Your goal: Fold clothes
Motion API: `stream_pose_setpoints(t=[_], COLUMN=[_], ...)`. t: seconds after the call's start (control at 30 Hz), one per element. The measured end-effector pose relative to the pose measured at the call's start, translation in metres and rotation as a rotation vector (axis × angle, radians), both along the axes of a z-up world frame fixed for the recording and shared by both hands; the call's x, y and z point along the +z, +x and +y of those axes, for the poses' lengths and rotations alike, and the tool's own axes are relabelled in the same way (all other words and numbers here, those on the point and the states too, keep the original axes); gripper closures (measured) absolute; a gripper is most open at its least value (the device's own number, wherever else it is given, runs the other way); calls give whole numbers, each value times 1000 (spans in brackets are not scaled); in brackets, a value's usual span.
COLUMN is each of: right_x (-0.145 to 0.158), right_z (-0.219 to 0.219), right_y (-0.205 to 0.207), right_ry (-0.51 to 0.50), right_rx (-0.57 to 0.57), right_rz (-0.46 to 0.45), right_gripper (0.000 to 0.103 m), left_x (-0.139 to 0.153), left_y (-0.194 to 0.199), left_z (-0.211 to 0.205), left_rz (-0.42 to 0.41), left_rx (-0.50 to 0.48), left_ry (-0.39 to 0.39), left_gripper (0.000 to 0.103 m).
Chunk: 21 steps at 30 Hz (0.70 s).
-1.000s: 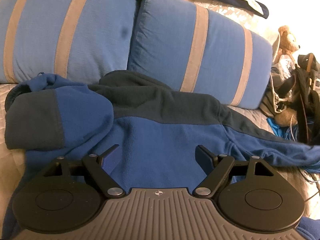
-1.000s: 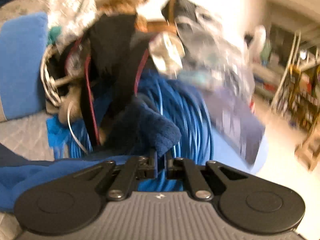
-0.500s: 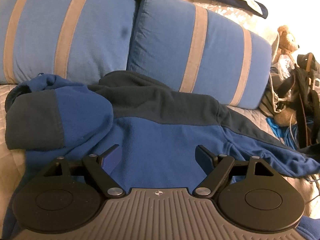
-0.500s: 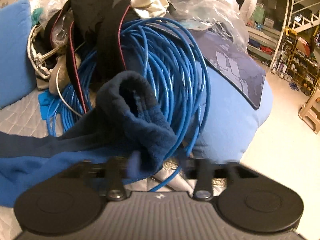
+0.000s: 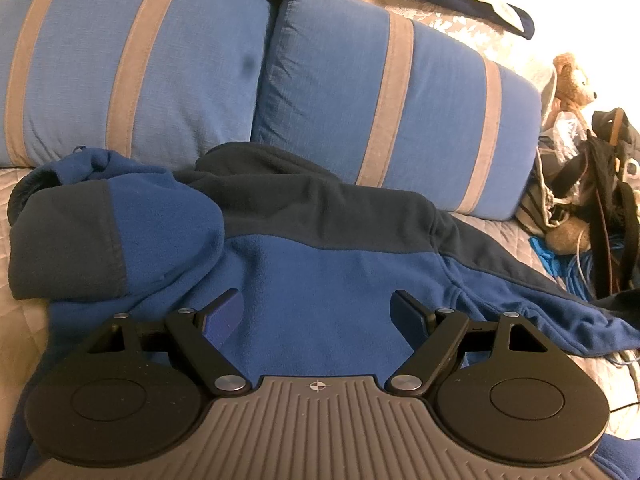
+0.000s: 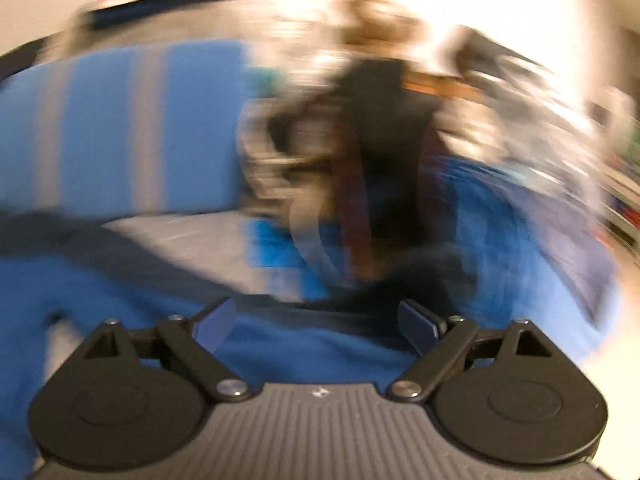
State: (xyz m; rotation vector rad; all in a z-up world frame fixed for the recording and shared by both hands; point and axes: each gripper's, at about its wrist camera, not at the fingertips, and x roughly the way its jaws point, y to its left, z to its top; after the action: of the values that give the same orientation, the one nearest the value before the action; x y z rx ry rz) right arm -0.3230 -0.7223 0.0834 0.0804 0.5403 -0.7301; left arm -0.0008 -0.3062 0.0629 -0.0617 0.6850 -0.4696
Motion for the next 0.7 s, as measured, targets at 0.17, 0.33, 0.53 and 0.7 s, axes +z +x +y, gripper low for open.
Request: stream_pose_setpoints(t=[0.17,0.33,0.53,0.7], right_x=[-18,-51,-84,-92], right_z=[52,88,102,114], right_y=[63,133,189,203], right_ry=[-89,-174,-213,-127], right_rx=[350,544,628,695], right_rz=[116,282,401,466], right_gripper=[11,19,41,94], left_x=[-1,-2,-2,-3], left_y=[1,2,4,5], left_z=[0,0,0,1], left_rz=[6,11,21,25], left_rx=[6,5,4,-1], left_ry=[2,7,4,-2], left_gripper=[22,22,22,22])
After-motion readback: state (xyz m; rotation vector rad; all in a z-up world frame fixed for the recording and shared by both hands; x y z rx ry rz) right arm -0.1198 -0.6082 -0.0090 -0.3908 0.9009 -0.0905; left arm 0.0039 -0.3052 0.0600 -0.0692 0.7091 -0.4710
